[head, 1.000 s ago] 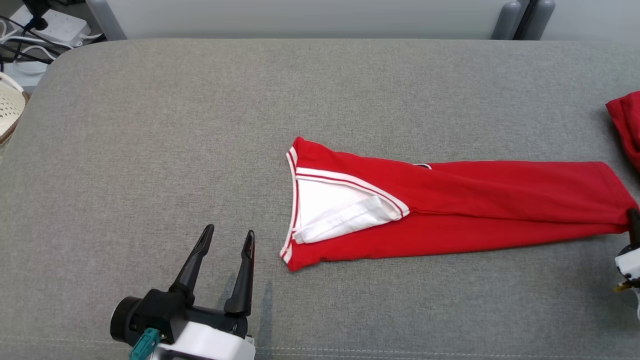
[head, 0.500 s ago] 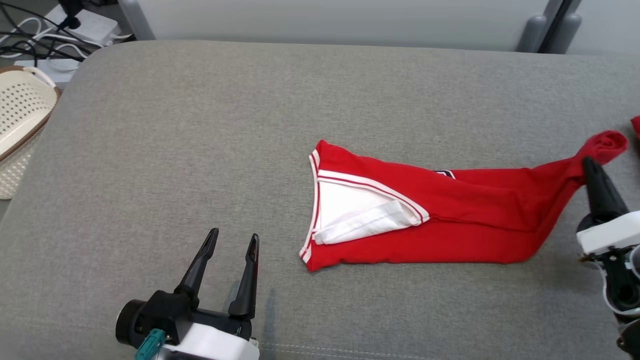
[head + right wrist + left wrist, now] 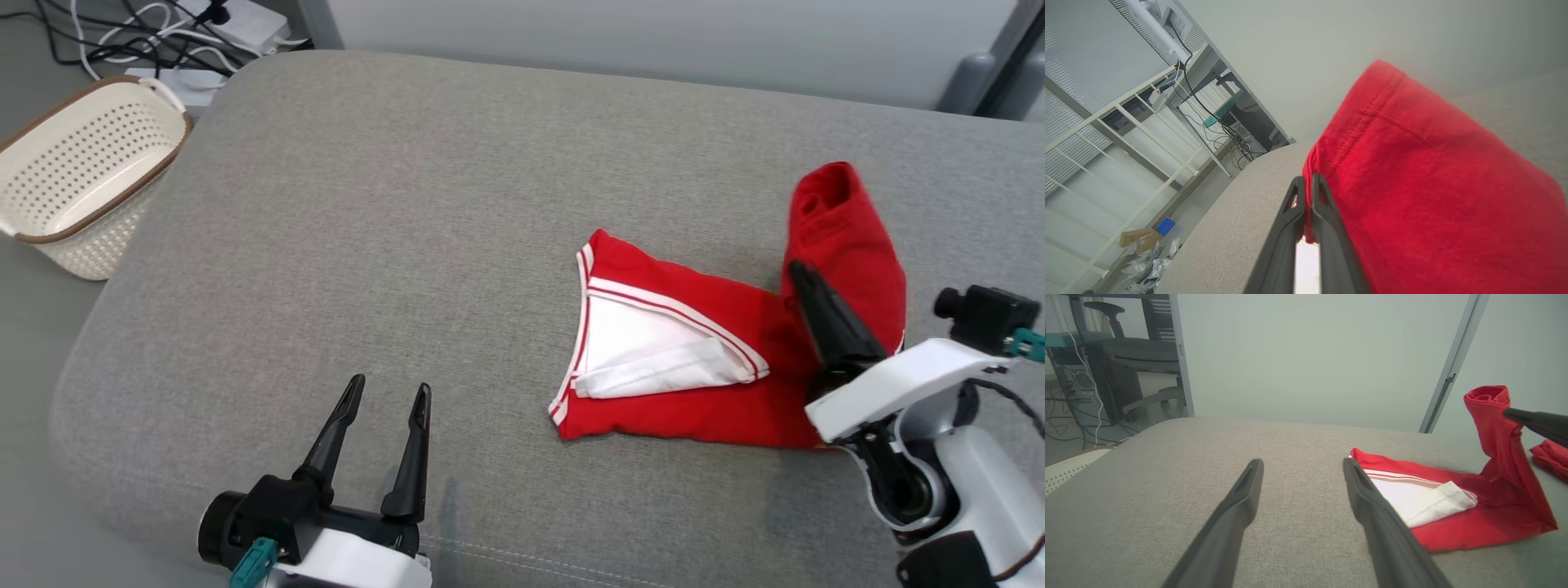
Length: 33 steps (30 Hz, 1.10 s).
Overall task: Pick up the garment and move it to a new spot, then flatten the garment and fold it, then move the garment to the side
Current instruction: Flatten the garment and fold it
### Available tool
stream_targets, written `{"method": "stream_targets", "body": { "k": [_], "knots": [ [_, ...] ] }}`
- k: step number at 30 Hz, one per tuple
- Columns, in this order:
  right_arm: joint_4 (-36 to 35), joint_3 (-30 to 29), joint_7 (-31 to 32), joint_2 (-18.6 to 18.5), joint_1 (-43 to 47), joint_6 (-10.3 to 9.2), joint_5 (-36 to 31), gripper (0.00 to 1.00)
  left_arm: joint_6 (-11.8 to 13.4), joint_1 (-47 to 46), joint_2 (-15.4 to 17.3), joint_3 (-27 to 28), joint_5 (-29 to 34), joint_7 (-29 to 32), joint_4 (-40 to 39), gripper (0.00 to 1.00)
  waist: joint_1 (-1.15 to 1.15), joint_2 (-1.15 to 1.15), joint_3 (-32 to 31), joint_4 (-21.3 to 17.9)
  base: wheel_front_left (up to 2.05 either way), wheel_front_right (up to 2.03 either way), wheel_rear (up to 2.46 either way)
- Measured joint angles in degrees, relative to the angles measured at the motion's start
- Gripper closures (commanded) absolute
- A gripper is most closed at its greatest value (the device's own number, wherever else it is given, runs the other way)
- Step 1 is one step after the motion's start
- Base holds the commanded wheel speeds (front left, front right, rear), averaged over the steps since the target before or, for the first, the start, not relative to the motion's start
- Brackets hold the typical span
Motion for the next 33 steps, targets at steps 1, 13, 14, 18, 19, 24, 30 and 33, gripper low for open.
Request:
{"method": "stream_targets", "body": {
  "k": [1,13,14,18,19,24,30,33],
  "knots": [
    [-0.2,0.2,0.5,0.7,-0.1,0.00,-0.5,1.00,0.1,0.0,0.0,-0.1,-0.1,0.0,0.0,0.00,0.00,0.00,0.1,0.4,0.00,0.00,0.00],
    [4.2,3.6,3.4,6.3,-1.9,0.00,-6.0,1.00,1.0,-1.2,0.0,-2.2,-2.5,0.0,0.0,0.00,0.00,0.00,1.7,4.8,0.00,0.00,0.00],
    [4.9,4.2,3.4,6.6,-1.9,0.00,-6.0,1.00,1.0,-1.2,0.0,-2.5,-2.6,0.0,0.1,0.00,0.00,0.00,1.8,5.1,0.00,0.00,0.00],
    [7.9,6.6,3.5,7.6,-1.9,0.00,-6.5,1.00,1.3,-1.2,0.0,-3.3,-3.1,0.0,0.1,0.00,0.00,0.00,2.1,6.0,0.00,0.00,0.00],
    [8.6,7.2,3.5,7.8,-1.9,0.00,-6.6,1.00,1.5,-1.2,0.0,-3.4,-3.1,0.0,0.1,0.00,0.00,0.00,2.1,6.1,0.00,0.00,0.00],
    [13.3,9.3,3.1,8.3,-2.2,0.00,-7.8,1.00,1.5,-1.4,0.0,-3.9,-3.2,0.0,0.6,0.00,0.00,0.00,2.1,6.4,0.00,0.00,0.00],
    [16.1,11.9,0.7,9.1,-2.9,0.00,-6.6,0.00,1.5,-2.1,0.0,-4.4,-3.2,0.0,0.5,0.00,0.00,0.00,1.8,6.1,0.00,0.00,0.00],
    [15.8,14.7,-0.1,9.4,-3.4,0.00,-3.9,0.00,1.5,-2.1,0.0,-4.4,-3.2,0.0,0.5,0.00,0.00,0.00,1.6,5.9,0.00,0.00,0.00]
  ]
}}
